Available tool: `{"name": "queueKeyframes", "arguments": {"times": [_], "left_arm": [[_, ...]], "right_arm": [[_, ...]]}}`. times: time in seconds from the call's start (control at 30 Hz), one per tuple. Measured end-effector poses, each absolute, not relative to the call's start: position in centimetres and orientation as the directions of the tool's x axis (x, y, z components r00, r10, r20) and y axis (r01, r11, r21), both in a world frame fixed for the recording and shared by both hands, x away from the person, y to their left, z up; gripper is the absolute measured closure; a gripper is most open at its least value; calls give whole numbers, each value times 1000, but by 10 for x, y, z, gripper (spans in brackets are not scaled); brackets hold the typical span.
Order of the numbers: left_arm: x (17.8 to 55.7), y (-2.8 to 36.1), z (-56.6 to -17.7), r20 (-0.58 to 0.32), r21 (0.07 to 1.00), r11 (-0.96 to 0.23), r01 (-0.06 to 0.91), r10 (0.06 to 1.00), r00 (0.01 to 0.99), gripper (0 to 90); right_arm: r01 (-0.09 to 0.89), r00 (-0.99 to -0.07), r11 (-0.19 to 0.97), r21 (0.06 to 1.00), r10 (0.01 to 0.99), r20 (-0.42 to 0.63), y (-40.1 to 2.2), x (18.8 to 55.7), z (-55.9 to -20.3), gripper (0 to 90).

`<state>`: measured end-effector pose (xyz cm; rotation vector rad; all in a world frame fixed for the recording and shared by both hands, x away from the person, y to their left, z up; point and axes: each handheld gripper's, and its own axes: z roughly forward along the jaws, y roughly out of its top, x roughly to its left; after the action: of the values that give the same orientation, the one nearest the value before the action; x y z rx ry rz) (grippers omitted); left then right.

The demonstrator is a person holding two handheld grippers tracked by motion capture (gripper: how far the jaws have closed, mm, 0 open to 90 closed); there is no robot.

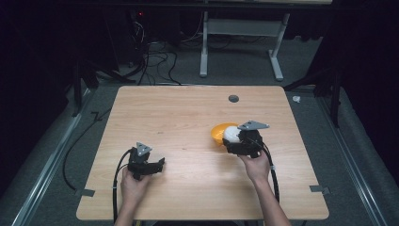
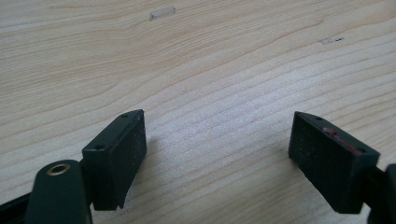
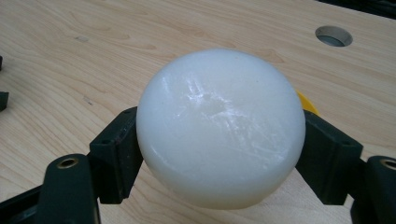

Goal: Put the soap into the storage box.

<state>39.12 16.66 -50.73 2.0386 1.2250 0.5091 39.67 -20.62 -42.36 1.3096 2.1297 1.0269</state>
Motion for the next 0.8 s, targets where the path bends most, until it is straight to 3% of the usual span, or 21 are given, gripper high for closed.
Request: {"name": "queueKeyframes", "arguments": {"times": [0.8], "left_arm": [[391,167,-507,-22,733,-311,605,878,478,197]], "right_arm": [[584,-468,283,761,883,31,-197,419,-418,248]]}}
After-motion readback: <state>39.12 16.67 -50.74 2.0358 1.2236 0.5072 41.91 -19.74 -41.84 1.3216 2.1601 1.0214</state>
